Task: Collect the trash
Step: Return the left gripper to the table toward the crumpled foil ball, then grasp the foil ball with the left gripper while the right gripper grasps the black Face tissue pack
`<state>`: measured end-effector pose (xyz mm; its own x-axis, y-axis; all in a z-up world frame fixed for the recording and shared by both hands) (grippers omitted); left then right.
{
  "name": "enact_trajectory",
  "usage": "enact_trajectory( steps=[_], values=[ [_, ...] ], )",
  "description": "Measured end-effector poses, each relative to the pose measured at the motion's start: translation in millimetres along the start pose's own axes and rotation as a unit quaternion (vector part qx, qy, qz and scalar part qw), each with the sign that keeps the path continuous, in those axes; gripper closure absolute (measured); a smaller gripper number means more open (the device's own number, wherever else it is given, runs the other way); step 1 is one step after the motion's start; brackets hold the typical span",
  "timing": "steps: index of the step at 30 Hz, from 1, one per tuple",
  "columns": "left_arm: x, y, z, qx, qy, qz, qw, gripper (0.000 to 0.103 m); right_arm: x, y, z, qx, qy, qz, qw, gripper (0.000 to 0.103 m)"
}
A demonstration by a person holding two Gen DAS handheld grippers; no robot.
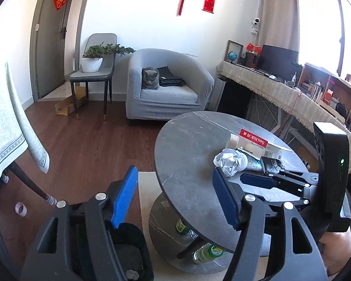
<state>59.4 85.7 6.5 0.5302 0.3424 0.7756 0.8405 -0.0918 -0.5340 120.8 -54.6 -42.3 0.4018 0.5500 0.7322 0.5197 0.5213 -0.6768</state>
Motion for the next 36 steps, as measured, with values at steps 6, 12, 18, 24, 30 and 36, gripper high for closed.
enact_trajectory(
  steps=[6,12,18,24,30,36],
  values=[
    [-19.6,32.1,-40.9,-0.029,0.034,0.028,0.9986,0.028,-20.1,-13.0,-35.0,-0.038,0.034,0.005,0.999,0.061],
    [-37.9,63.2,-67.1,-0.030,0.064,0.053,0.9961,0.026,-41.3,-26.3,-71.9,-0.075,0.081,0.001,0.994,0.045],
    [-43.2,83.1,-81.1,-0.033,0.070,0.069,0.9946,0.023,-59.4,-31.3,-99.3,-0.109,0.116,0.007,0.987,0.034],
    [-39.4,105.0,-89.9,-0.033,0.067,0.076,0.9943,0.023,-72.1,-25.9,-118.9,-0.130,0.138,0.027,0.982,0.030],
    [-33.7,124.7,-89.9,-0.030,0.062,0.083,0.9942,0.023,-82.8,-16.2,-131.9,-0.134,0.156,0.043,0.978,0.025],
    [-29.1,142.9,-86.1,-0.030,0.049,0.098,0.9935,0.023,-81.8,-4.3,-137.1,-0.135,0.164,0.050,0.976,0.023]
  ],
)
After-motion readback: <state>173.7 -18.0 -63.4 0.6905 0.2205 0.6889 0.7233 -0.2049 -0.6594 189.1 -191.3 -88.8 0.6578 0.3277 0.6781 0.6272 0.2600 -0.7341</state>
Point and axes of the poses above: each gripper's, at about its wrist camera, not at the fingertips, and y roughly the way its jaws point, z to its left, x to its top, the point moved 6 cm from there along y, roughly the way its jaws point, and after that the axes turned 12 degrees about -y, right-handed, at the moved point
